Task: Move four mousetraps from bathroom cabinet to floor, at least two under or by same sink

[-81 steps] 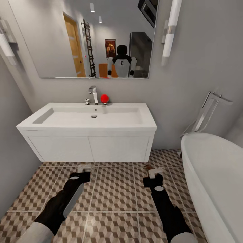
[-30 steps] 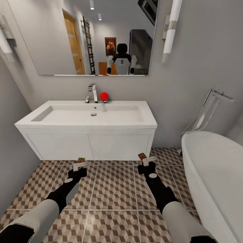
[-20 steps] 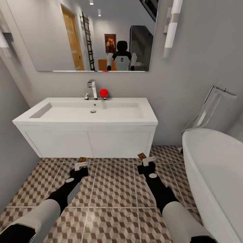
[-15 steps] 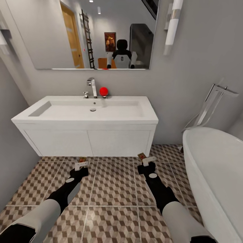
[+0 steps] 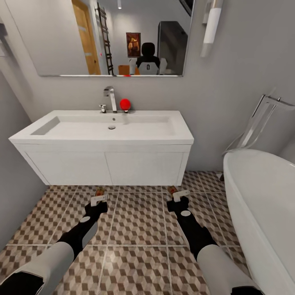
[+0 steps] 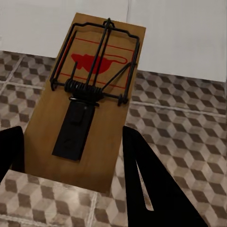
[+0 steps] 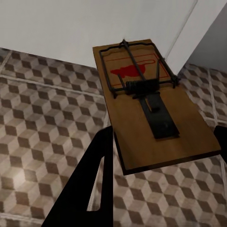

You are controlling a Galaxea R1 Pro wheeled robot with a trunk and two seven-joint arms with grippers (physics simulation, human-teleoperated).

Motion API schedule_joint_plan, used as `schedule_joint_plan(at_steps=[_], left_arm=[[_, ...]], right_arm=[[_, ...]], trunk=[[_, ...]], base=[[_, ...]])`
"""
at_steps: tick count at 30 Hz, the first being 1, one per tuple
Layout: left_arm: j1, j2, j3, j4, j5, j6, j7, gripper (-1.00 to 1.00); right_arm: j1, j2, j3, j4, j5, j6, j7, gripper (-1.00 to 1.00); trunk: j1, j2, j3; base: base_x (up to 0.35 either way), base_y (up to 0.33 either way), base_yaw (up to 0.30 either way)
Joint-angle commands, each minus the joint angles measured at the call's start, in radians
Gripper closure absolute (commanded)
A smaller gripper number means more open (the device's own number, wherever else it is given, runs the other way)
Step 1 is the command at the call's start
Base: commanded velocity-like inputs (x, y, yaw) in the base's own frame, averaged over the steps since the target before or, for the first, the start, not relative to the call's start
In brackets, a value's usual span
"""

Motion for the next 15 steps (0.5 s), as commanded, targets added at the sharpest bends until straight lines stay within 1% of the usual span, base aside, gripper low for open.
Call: schedule_joint_plan(at_steps=[1,3,6,15], left_arm=[[-0.001,0.001,-0.012,0.001,0.004,-0.023,0.011,1.00],[-0.001,0.002,-0.021,0.002,0.003,-0.045,0.011,1.00],[-0.001,0.002,-0.033,0.003,0.003,-0.056,0.011,1.00],[-0.001,0.002,-0.041,0.003,0.004,-0.060,0.011,1.00]], right_arm=[[0.000,0.001,-0.001,-0.002,0.008,0.007,-0.002,1.00],[0.000,0.001,0.000,-0.002,0.008,0.007,-0.001,1.00],[0.000,0.001,0.001,0.000,0.008,0.001,-0.001,1.00],[0.000,0.001,-0.001,0.007,0.008,-0.019,0.000,1.00]], trunk=[[0.004,-0.008,-0.006],[0.011,-0.022,-0.015],[0.023,-0.043,-0.029],[0.057,-0.106,-0.072]], base=[[0.000,0.000,0.000],[0.000,0.000,0.000],[0.000,0.000,0.000],[0.000,0.000,0.000]])
